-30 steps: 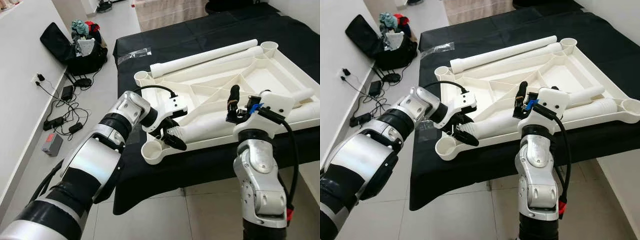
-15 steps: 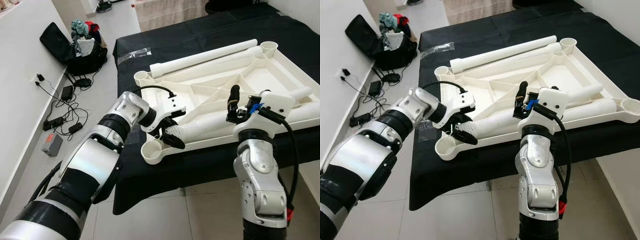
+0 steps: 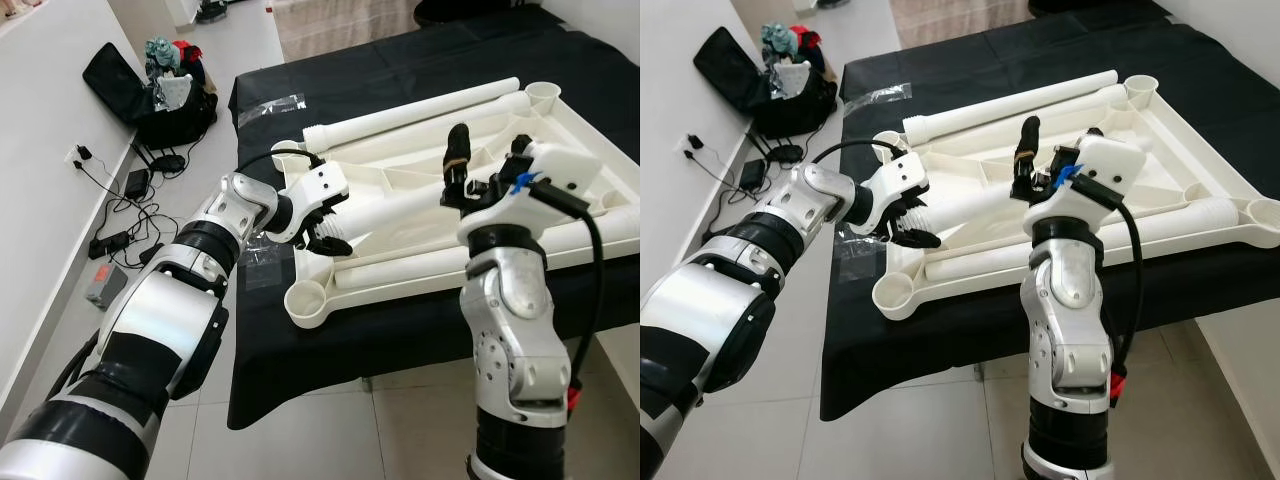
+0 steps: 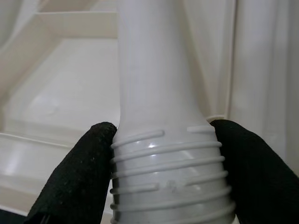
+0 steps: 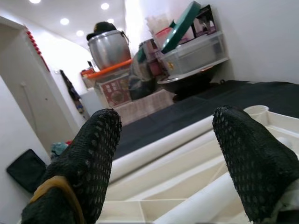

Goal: Building children table

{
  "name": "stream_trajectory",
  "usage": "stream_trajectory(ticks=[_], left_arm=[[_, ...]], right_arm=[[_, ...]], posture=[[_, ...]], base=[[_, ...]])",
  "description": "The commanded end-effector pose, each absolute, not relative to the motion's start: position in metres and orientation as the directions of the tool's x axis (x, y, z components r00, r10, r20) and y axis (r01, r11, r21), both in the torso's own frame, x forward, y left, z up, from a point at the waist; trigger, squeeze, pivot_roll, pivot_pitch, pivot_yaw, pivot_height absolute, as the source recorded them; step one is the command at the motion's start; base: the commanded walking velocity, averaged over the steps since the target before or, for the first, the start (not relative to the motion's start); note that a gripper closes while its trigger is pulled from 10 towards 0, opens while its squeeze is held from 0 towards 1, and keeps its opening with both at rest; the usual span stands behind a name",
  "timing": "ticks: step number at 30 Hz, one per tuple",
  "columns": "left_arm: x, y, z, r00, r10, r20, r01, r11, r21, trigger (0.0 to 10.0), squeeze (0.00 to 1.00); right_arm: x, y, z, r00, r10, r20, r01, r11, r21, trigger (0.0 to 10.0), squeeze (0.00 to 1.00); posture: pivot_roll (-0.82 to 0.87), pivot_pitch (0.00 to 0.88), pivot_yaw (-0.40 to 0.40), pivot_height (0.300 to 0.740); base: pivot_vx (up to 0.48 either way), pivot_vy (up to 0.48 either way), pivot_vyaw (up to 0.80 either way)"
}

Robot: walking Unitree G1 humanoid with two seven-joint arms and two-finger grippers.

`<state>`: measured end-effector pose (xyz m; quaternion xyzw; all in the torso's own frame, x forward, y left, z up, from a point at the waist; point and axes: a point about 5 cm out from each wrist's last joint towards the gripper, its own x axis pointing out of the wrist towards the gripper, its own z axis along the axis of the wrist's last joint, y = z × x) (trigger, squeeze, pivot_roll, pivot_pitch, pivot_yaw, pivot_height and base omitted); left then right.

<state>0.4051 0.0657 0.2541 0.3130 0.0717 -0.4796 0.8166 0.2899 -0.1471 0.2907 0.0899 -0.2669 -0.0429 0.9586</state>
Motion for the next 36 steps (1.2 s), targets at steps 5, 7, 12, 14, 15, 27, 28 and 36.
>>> stream_trajectory(ticks=[5,7,12,14,15,27,28,36], left_arm=[[0.412,0.081,0.263,0.666,-0.69,-0.283,0.704,0.457,0.544,0.0,0.0],[0.413,0.081,0.266,0.683,-0.685,-0.252,0.679,0.469,0.564,0.0,0.0],[0.414,0.085,0.274,0.729,-0.667,-0.152,0.597,0.512,0.617,0.0,0.0],[0.414,0.086,0.276,0.744,-0.659,-0.107,0.557,0.525,0.644,0.3,0.0],[0.413,0.088,0.278,0.751,-0.658,-0.056,0.513,0.529,0.676,10.0,0.0],[0.402,0.109,0.271,0.765,-0.608,0.212,0.3,0.627,0.719,10.0,0.0],[0.402,0.109,0.271,0.765,-0.608,0.212,0.3,0.627,0.719,10.0,0.0],[0.378,0.127,0.258,0.713,-0.542,0.445,0.095,0.704,0.704,10.0,0.0]], right_arm=[[0.29,-0.142,0.291,0.858,-0.083,0.507,-0.054,0.967,0.249,10.0,0.0],[0.291,-0.142,0.289,0.863,-0.074,0.5,-0.068,0.963,0.26,10.0,0.0],[0.292,-0.14,0.284,0.875,-0.053,0.482,-0.096,0.955,0.28,10.0,0.0],[0.293,-0.139,0.281,0.881,-0.042,0.471,-0.11,0.95,0.292,10.0,0.0],[0.295,-0.137,0.277,0.89,-0.027,0.456,-0.128,0.944,0.306,10.0,0.0],[0.301,-0.138,0.266,0.908,0.004,0.418,-0.157,0.93,0.333,10.0,0.0],[0.301,-0.138,0.266,0.908,0.004,0.418,-0.157,0.93,0.333,10.0,0.0],[0.306,-0.126,0.265,0.902,0.131,0.411,-0.332,0.819,0.468,10.0,0.0]], posture=[[0.07,0.148,0.14,0.74],[0.07,0.147,0.139,0.74],[0.07,0.145,0.132,0.74],[0.06,0.142,0.127,0.74],[0.06,0.141,0.122,0.74],[0.06,0.13,0.094,0.74],[0.06,0.13,0.094,0.74],[0.05,0.117,0.067,0.74]], base=[[0.0,0.0,0.0],[0.0,0.0,0.0],[0.0,0.0,0.0],[0.0,0.0,0.0],[0.0,0.0,0.0],[0.0,0.0,0.0],[0.0,0.0,0.0],[0.0,0.0,0.0]])
